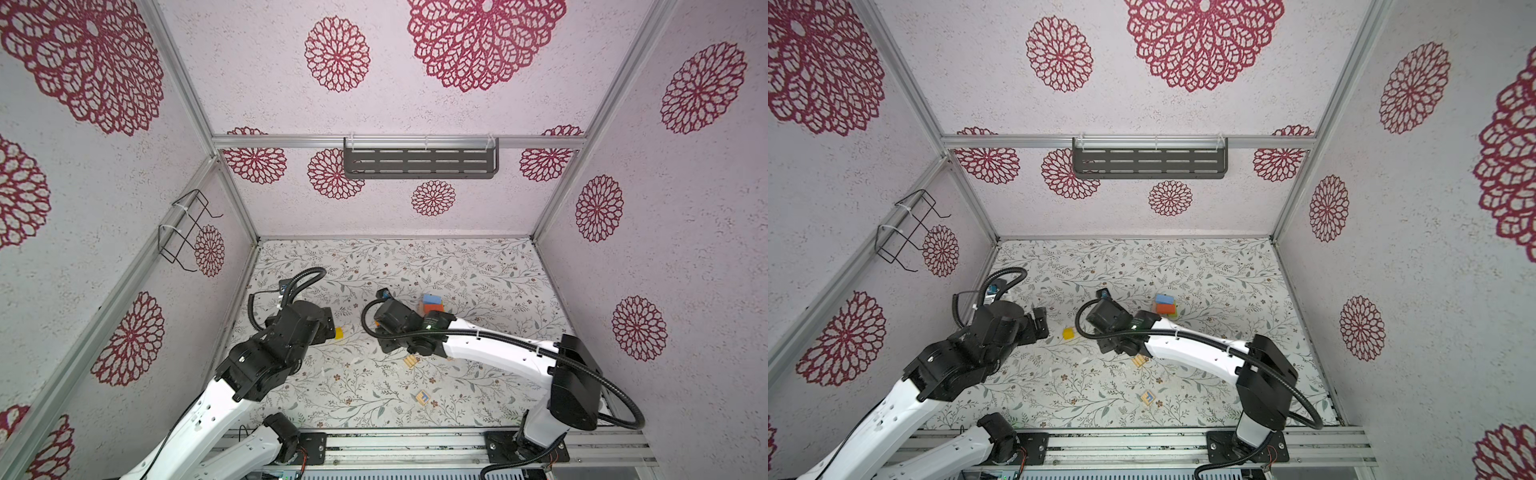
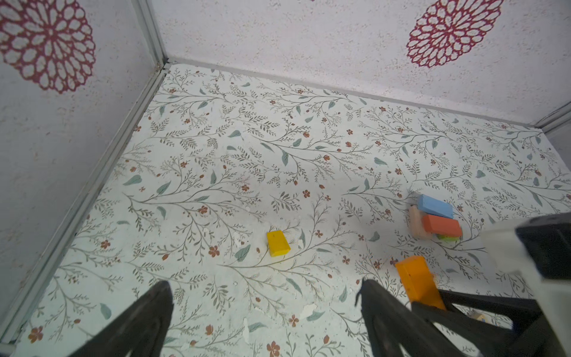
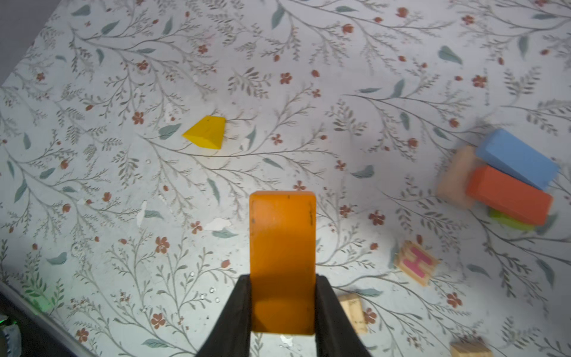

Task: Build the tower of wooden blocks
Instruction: 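Close the right gripper on the orange block and lift it, then carry the orange block with the right gripper over the stack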

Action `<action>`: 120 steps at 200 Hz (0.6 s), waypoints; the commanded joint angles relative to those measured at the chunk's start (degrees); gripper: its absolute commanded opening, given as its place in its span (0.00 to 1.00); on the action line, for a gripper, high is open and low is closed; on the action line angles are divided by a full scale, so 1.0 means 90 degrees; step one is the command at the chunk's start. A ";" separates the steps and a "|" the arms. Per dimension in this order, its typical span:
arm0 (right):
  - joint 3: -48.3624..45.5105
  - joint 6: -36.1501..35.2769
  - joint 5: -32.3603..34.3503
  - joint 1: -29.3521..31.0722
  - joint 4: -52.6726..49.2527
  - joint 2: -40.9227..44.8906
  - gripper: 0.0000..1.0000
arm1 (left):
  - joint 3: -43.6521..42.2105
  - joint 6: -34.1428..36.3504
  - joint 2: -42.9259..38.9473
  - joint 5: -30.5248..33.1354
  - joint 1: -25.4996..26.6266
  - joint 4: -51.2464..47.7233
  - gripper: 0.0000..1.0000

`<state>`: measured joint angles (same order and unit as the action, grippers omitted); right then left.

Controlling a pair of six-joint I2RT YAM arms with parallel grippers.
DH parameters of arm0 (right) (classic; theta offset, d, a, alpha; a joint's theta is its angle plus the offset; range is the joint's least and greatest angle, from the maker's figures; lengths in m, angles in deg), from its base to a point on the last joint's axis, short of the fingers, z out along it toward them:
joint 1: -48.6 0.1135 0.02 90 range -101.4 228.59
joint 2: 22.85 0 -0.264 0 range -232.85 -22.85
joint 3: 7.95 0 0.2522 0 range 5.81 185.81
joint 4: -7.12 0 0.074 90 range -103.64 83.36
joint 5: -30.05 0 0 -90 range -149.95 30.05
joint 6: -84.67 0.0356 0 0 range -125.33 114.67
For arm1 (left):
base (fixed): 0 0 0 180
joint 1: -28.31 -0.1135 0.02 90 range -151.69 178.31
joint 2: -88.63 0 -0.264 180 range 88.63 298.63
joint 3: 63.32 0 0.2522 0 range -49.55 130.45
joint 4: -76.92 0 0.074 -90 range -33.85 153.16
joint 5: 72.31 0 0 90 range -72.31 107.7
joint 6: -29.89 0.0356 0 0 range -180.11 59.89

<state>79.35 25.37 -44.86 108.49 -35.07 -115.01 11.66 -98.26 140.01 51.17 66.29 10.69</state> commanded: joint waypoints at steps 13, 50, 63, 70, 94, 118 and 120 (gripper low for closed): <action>-0.0530 0.0151 0.0060 -0.0784 0.0130 0.0869 0.22 | 0.0269 0.0409 0.0863 -0.0154 -0.0133 0.1237 0.97; -0.0764 0.0015 -0.0131 -0.1693 0.0125 0.0970 0.21 | 0.0133 0.0321 0.1837 -0.1155 -0.0789 0.2532 0.97; -0.0788 0.0000 -0.0186 -0.1990 0.0147 0.0893 0.20 | 0.0177 0.0385 0.2215 -0.1166 -0.0833 0.2875 0.97; -0.0821 0.0006 -0.0232 -0.2136 0.0184 0.0843 0.20 | 0.0214 0.0413 0.2427 -0.1184 -0.0858 0.3013 0.97; -0.0856 -0.0015 -0.0449 -0.2552 0.0378 0.0580 0.20 | 0.0279 0.0408 0.3027 -0.1359 -0.0978 0.3522 0.97; -0.0672 -0.0049 -0.0547 -0.2827 0.0436 0.0157 0.19 | 0.0194 0.0285 0.3431 -0.1618 -0.1186 0.4172 0.97; -0.0651 -0.0058 -0.0557 -0.2842 0.0447 0.0114 0.19 | 0.0185 0.0284 0.3454 -0.1644 -0.1198 0.4239 0.97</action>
<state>71.59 25.65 -48.25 84.69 -32.47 -110.96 13.19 -94.57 169.08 39.39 57.50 39.45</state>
